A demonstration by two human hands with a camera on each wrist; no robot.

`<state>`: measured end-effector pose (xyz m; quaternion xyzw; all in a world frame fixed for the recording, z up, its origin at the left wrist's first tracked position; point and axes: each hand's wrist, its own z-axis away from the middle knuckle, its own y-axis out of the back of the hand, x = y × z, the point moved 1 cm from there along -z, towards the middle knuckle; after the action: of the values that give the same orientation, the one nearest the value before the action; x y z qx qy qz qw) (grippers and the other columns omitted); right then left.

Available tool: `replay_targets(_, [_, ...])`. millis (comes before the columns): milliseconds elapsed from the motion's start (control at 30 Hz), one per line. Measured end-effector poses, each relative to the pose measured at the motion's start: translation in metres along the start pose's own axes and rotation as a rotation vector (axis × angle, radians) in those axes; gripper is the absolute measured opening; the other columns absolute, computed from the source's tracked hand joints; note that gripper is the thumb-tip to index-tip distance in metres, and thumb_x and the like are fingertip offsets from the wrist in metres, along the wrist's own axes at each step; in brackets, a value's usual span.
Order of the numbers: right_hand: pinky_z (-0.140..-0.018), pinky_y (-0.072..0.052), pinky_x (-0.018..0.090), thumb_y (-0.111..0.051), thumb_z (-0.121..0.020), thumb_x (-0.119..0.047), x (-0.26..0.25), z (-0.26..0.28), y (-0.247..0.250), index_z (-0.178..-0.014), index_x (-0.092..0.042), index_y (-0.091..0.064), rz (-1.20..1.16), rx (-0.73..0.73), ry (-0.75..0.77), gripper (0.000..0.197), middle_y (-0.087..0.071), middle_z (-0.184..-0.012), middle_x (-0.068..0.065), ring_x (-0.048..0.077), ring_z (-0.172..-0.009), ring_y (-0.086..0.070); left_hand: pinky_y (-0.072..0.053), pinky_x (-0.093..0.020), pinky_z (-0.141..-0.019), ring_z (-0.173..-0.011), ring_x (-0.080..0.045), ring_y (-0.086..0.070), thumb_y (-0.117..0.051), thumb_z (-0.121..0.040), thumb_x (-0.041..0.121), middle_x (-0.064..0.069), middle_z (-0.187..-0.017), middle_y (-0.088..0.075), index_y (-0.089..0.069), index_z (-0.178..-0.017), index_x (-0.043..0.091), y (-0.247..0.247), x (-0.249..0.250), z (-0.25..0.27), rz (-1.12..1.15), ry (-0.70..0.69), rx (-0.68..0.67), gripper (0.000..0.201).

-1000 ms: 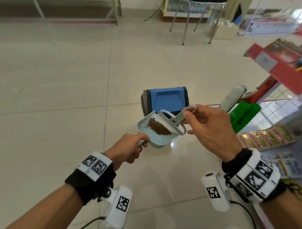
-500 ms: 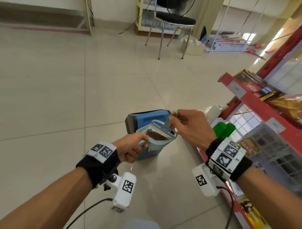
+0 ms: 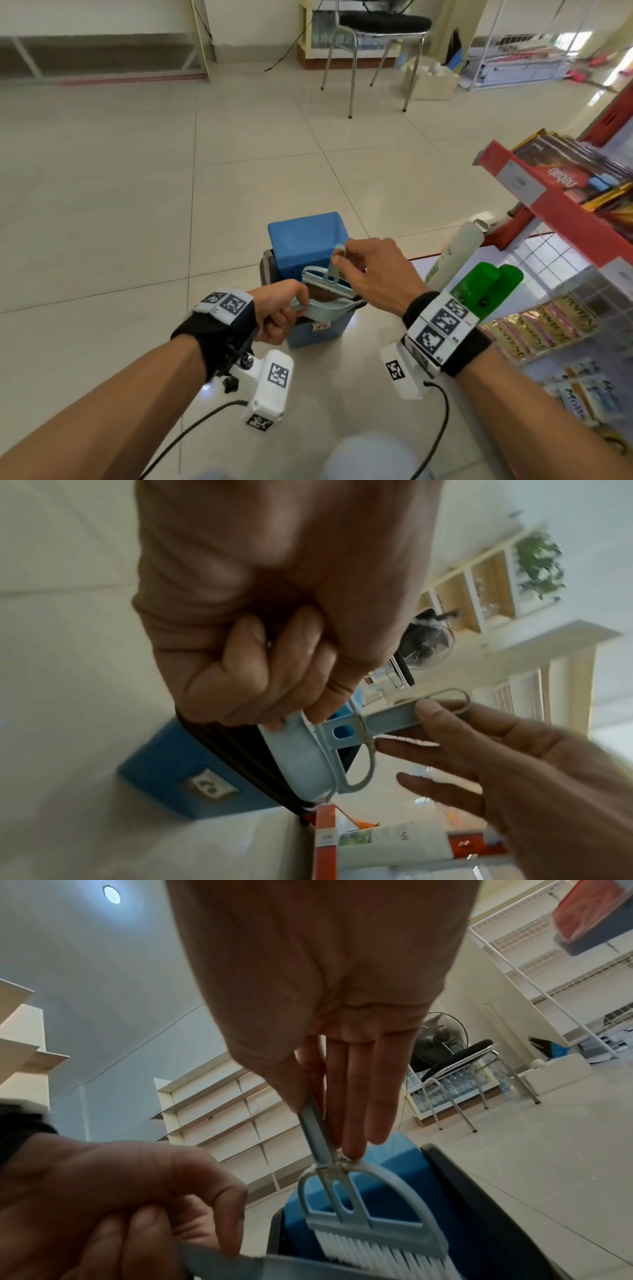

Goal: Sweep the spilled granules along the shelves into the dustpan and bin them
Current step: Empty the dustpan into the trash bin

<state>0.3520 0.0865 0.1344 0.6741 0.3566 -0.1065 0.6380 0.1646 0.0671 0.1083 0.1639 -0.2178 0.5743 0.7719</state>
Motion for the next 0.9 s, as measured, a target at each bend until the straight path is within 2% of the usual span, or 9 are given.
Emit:
replay_targets(67, [-0.066, -0.052, 0.045, -0.054, -0.098, -0.032, 0.003, 0.002, 0.004, -0.071, -0.012, -0.056, -0.001, -0.005, 0.01, 0.034, -0.061, -0.064, 0.006, 0.026, -0.062, -0.056, -0.017, -0.012, -0.037, -0.034, -0.005, -0.022, -0.048, -0.087, 0.019, 0.007, -0.05, -0.031, -0.047, -0.087, 0.017, -0.001, 0.005, 0.0, -0.085, 0.006, 0.082, 0.003])
replay_targets(200, [-0.071, -0.056, 0.043, -0.051, -0.098, -0.038, 0.014, 0.006, 0.01, -0.082, -0.016, -0.063, -0.023, -0.026, -0.003, 0.029, -0.069, -0.076, 0.002, 0.021, -0.074, -0.066, -0.027, -0.013, -0.04, -0.04, -0.008, -0.033, -0.049, -0.091, 0.018, 0.0, -0.054, -0.042, -0.048, -0.091, 0.011, -0.004, 0.016, 0.003, -0.275, 0.002, 0.199, 0.007])
replay_targets(367, [-0.073, -0.057, 0.041, -0.054, -0.098, -0.037, 0.025, 0.005, 0.009, -0.089, -0.019, -0.067, -0.064, -0.006, -0.019, 0.024, -0.073, -0.081, -0.004, 0.016, -0.079, -0.069, -0.041, -0.02, -0.041, -0.035, -0.015, -0.047, -0.055, -0.087, 0.01, -0.006, -0.049, -0.054, -0.053, -0.083, 0.004, -0.004, 0.028, 0.002, -0.485, -0.139, 0.313, 0.007])
replay_targets(500, [-0.074, -0.059, 0.036, -0.056, -0.096, -0.035, 0.031, 0.001, 0.004, -0.093, -0.022, -0.07, -0.105, 0.052, 0.0, 0.019, -0.074, -0.085, -0.012, 0.003, -0.08, -0.07, -0.057, -0.025, -0.047, -0.041, -0.017, -0.063, -0.057, -0.09, 0.017, -0.003, -0.049, -0.067, -0.066, -0.084, -0.002, 0.002, 0.031, -0.003, -0.599, -0.285, 0.4, 0.022])
replay_targets(633, [-0.077, -0.06, 0.037, -0.057, -0.095, -0.035, 0.032, -0.005, -0.003, -0.096, -0.022, -0.072, -0.113, 0.032, 0.002, 0.019, -0.075, -0.089, -0.01, 0.006, -0.083, -0.071, -0.059, -0.024, -0.054, -0.044, -0.012, -0.067, -0.059, -0.089, 0.026, 0.001, -0.052, -0.071, -0.073, -0.078, 0.002, 0.011, 0.03, -0.01, -0.707, -0.409, 0.451, 0.03])
replay_targets(767, [-0.076, -0.06, 0.036, -0.055, -0.093, -0.042, 0.03, -0.006, -0.008, -0.097, -0.024, -0.072, -0.08, -0.02, -0.017, 0.025, -0.074, -0.089, -0.013, 0.002, -0.084, -0.07, -0.061, -0.024, -0.061, -0.058, -0.016, -0.074, -0.062, -0.085, 0.03, -0.001, -0.06, -0.075, -0.075, -0.071, 0.007, 0.018, 0.032, -0.01, -0.689, -0.504, 0.479, 0.029])
replay_targets(833, [-0.071, -0.061, 0.034, -0.055, -0.094, -0.039, 0.029, -0.004, -0.008, -0.095, -0.024, -0.071, -0.115, 0.048, -0.004, 0.022, -0.074, -0.087, -0.014, 0.003, -0.084, -0.07, -0.061, -0.031, -0.068, -0.061, -0.018, -0.074, -0.063, -0.083, 0.033, -0.003, -0.06, -0.075, -0.07, -0.066, 0.011, 0.02, 0.035, -0.009, -0.66, -0.622, 0.585, 0.029])
replay_targets(900, [-0.068, -0.061, 0.031, -0.057, -0.096, -0.033, 0.028, -0.005, -0.007, -0.094, -0.024, -0.07, -0.143, 0.129, 0.006, 0.016, -0.074, -0.086, -0.014, 0.002, -0.085, -0.07, -0.06, -0.036, -0.07, -0.06, -0.017, -0.073, -0.064, -0.083, 0.035, -0.003, -0.058, -0.074, -0.069, -0.065, 0.011, 0.019, 0.036, -0.009, -0.656, -0.676, 0.614, 0.03])
